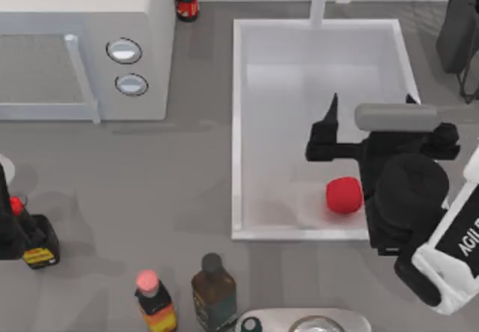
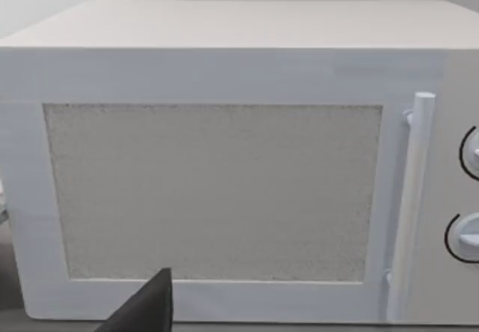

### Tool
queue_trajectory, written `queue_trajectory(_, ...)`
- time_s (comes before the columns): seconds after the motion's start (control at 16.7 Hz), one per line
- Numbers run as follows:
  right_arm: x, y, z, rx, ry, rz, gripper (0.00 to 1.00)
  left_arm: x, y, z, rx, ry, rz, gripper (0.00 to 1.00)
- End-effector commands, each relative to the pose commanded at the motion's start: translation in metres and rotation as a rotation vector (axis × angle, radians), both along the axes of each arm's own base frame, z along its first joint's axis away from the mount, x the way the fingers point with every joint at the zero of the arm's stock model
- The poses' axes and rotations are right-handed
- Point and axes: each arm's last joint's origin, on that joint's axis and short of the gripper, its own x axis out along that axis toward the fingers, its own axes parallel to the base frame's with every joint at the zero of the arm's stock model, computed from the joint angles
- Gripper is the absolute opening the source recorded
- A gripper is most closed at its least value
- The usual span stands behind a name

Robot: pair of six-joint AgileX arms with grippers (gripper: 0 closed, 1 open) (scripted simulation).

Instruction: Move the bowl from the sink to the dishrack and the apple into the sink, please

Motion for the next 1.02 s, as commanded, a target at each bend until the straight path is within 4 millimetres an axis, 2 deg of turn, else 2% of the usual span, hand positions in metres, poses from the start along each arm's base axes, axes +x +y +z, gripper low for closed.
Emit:
queue_trajectory(0.18, 0.002, -0.024, 0.031, 0.009, 0.014, -0.032, 1.0, 0.0, 0.0, 0.0, 0.0, 0.0, 0.0, 1.0)
queue_trajectory(0.36, -0.007, -0.059, 0.071, 0.022, 0.018, -0.068, 1.0, 0.0, 0.0, 0.0, 0.0, 0.0, 0.0, 1.0)
queue_trajectory(0.48, -0.023, -0.085, 0.096, 0.032, 0.013, -0.088, 1.0, 0.0, 0.0, 0.0, 0.0, 0.0, 0.0, 1.0)
queue_trajectory(0.66, -0.059, -0.121, 0.124, 0.045, -0.006, -0.103, 1.0, 0.0, 0.0, 0.0, 0.0, 0.0, 0.0, 1.0)
queue_trajectory(0.84, -0.101, -0.148, 0.132, 0.048, -0.03, -0.096, 1.0, 0.0, 0.0, 0.0, 0.0, 0.0, 0.0, 1.0)
queue_trajectory(1.02, -0.137, -0.163, 0.123, 0.036, -0.043, -0.067, 1.0, 0.0, 0.0, 0.0, 0.0, 0.0, 0.0, 1.0)
